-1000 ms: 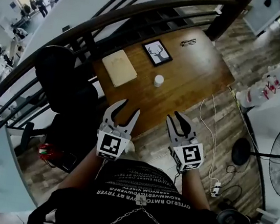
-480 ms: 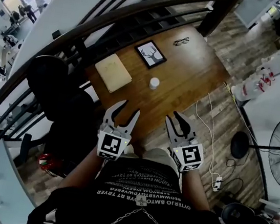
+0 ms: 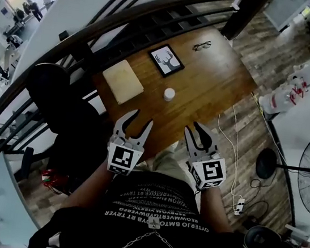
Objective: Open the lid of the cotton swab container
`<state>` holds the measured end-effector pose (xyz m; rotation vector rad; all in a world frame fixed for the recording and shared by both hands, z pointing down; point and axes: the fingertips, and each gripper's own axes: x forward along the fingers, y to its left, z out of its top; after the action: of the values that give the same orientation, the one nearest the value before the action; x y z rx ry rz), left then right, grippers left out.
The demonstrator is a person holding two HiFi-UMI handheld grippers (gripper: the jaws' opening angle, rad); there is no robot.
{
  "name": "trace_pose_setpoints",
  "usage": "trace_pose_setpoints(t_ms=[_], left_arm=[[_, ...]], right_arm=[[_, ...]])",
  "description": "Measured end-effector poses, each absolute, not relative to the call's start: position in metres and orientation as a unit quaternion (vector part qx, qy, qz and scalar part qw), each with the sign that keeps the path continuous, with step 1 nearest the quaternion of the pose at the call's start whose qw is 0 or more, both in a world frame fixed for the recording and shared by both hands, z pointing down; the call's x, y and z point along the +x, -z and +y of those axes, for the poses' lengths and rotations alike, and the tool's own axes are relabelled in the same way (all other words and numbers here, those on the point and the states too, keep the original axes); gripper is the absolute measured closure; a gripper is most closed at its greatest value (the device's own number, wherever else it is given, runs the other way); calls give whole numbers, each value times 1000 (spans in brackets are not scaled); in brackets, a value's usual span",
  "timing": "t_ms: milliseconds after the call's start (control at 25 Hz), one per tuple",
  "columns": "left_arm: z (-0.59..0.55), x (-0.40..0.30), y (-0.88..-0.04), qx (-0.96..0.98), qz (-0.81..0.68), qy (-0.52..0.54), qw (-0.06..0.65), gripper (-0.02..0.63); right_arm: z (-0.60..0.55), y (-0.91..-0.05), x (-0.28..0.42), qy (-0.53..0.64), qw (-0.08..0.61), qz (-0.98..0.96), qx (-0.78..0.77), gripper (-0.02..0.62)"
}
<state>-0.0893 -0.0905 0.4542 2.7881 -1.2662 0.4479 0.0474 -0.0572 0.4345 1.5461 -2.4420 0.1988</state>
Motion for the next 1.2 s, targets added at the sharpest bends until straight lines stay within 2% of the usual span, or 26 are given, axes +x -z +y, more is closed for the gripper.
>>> trace_pose_setpoints(t_ms=[280,600,960,1200], left_arm=[[-111,-73,-456,890,-431,-148,12,411],[-137,-51,-496,882,-439,-170,38,408],[-150,-33,-540,882,-439,-162,47,390],[-154,-33,-582,875,-439,-193,66,379]], right_arm=[[-95,-441,61,-73,121,-853,502,480],[-130,-451,86,-74,122,-862,486,480],[-130,-485,113,-108,136,-856,487,480],[-124,-509,109,-128,136,-859,477,480]])
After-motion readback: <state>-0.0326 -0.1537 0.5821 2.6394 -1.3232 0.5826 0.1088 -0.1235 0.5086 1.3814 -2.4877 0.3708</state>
